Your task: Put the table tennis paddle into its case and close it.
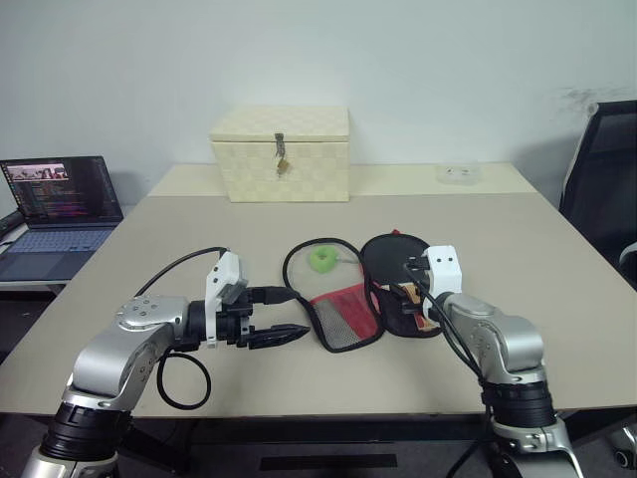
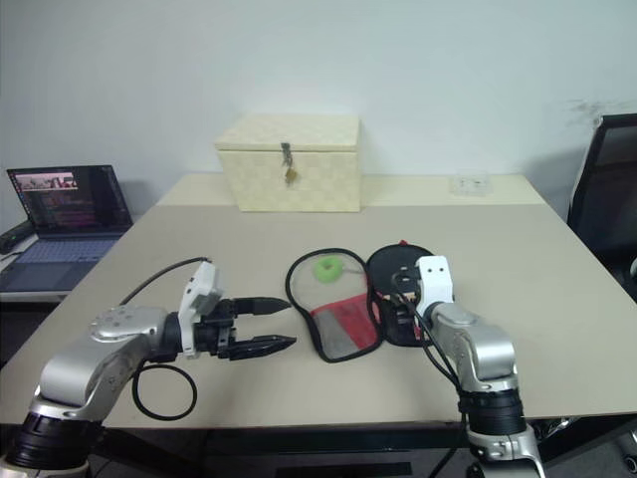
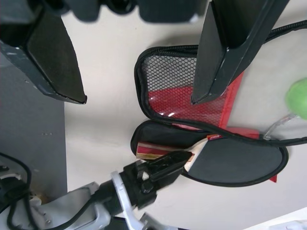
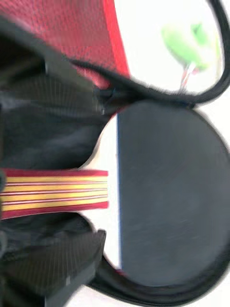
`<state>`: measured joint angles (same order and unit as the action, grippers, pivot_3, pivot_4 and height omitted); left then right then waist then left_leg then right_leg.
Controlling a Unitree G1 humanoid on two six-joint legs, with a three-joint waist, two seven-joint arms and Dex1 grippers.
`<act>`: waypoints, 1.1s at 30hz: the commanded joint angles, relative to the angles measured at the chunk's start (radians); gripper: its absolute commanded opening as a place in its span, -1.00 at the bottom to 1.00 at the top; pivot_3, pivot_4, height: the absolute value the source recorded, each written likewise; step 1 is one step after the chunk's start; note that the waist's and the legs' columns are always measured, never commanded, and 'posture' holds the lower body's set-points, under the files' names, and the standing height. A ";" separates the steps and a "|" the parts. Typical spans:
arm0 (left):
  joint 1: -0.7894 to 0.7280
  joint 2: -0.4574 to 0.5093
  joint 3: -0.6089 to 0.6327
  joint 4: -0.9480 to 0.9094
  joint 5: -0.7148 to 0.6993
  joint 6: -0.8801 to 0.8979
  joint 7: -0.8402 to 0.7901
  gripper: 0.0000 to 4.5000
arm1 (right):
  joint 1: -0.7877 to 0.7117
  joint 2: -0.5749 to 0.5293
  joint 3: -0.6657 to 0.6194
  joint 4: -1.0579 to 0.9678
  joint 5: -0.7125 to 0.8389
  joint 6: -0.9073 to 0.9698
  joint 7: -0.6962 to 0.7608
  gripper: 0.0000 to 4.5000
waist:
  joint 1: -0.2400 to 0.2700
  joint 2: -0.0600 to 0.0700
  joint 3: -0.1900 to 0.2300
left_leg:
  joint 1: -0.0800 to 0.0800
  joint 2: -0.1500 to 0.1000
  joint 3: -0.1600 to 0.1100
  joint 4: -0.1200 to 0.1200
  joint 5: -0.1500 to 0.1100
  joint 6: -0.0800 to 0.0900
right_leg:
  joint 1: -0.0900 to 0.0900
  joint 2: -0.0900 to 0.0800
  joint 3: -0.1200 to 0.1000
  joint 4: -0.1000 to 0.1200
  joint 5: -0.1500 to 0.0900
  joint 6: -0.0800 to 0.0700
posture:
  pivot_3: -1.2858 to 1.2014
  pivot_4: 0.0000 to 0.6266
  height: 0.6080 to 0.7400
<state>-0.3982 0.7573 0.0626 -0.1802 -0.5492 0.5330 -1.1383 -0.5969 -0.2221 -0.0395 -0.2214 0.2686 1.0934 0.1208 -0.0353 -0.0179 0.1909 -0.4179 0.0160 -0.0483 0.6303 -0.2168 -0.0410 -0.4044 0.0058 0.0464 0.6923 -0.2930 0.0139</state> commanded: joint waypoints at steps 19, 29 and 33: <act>-0.251 -0.135 -0.112 0.711 0.407 -0.327 0.241 -0.98 | 0.026 -0.470 -0.099 -0.318 0.406 0.005 0.544 1.00 | 0.006 -0.002 -0.001 | -0.002 -0.003 -0.002 0.003 0.000 0.000 | 0.001 0.000 -0.003 0.001 0.000 0.000 | 0.03 -0.52 1.00; -0.430 -0.283 -0.147 1.051 0.492 -0.485 0.273 -0.98 | 0.057 -0.489 -0.084 -0.326 0.399 -0.014 0.542 1.00 | 0.006 -0.003 -0.001 | -0.003 -0.004 -0.003 0.010 0.000 0.000 | 0.001 0.000 -0.004 0.005 0.000 0.000 | 0.03 -0.52 1.00; -0.492 -0.336 -0.139 1.170 0.508 -0.526 0.287 -0.98 | 0.065 -0.496 -0.083 -0.328 0.399 -0.017 0.539 1.00 | 0.007 -0.003 -0.002 | -0.003 -0.005 -0.004 0.013 0.000 0.000 | 0.002 0.000 -0.004 0.006 0.000 0.001 | 0.03 -0.52 1.00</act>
<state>-0.8652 0.4391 -0.0740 0.9537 -0.0553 0.0294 -0.8586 -0.5273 -0.7031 -0.1130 -0.5167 0.6596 1.0977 0.6627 -0.0281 -0.0208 0.1893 -0.4207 0.0106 -0.0531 0.6436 -0.2169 -0.0406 -0.4014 0.0058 0.0416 0.6981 -0.2924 0.0153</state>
